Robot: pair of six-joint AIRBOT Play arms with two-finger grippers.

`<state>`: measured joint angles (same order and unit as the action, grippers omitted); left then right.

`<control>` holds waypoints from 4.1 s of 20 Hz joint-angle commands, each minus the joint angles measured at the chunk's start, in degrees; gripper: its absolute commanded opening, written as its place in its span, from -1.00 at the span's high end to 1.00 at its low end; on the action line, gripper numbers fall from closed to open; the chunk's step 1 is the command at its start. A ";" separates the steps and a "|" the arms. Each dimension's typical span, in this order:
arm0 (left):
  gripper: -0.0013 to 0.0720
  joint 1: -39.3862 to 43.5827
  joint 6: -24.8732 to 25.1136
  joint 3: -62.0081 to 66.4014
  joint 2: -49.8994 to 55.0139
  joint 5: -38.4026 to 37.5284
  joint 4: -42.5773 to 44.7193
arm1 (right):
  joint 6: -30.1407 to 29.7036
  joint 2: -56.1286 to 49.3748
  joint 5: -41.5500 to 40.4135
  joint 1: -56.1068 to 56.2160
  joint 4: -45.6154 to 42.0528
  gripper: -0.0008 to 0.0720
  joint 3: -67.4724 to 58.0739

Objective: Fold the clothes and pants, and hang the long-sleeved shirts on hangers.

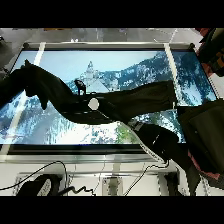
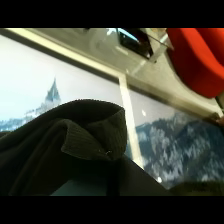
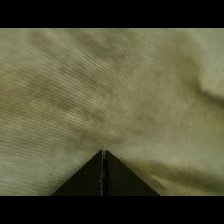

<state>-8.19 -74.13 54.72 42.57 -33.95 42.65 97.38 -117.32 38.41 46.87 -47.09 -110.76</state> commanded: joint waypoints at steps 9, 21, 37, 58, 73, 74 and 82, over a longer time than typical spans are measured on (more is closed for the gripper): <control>0.91 28.00 8.66 12.26 36.37 -2.75 -6.27 | 0.48 13.62 25.59 -33.11 -15.26 0.89 -0.90; -0.44 20.26 4.20 22.08 40.00 -21.22 12.85 | -8.74 16.90 37.62 -47.58 -17.84 0.89 -0.72; -0.73 0.55 20.22 -5.68 46.66 -14.25 -12.63 | -9.90 16.79 31.43 -42.38 -17.66 0.89 -0.72; 0.92 15.13 -10.25 40.63 30.25 -46.58 38.64 | -11.58 16.79 33.18 -41.46 -17.84 0.89 -0.66; 0.92 14.51 -16.96 41.59 36.15 -52.83 39.10 | -11.34 14.36 22.80 -30.47 -17.22 0.89 11.30; 0.92 14.51 -16.96 42.21 36.17 -51.89 35.10 | -11.04 13.88 19.85 -28.61 -17.22 0.89 11.85; 0.91 14.51 -13.49 44.72 36.06 -44.26 21.55 | 4.76 4.28 -5.20 -8.41 -15.45 0.89 12.13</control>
<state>6.39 -88.49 99.02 78.67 -80.71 68.73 94.76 -109.80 45.10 31.48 -63.72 -98.78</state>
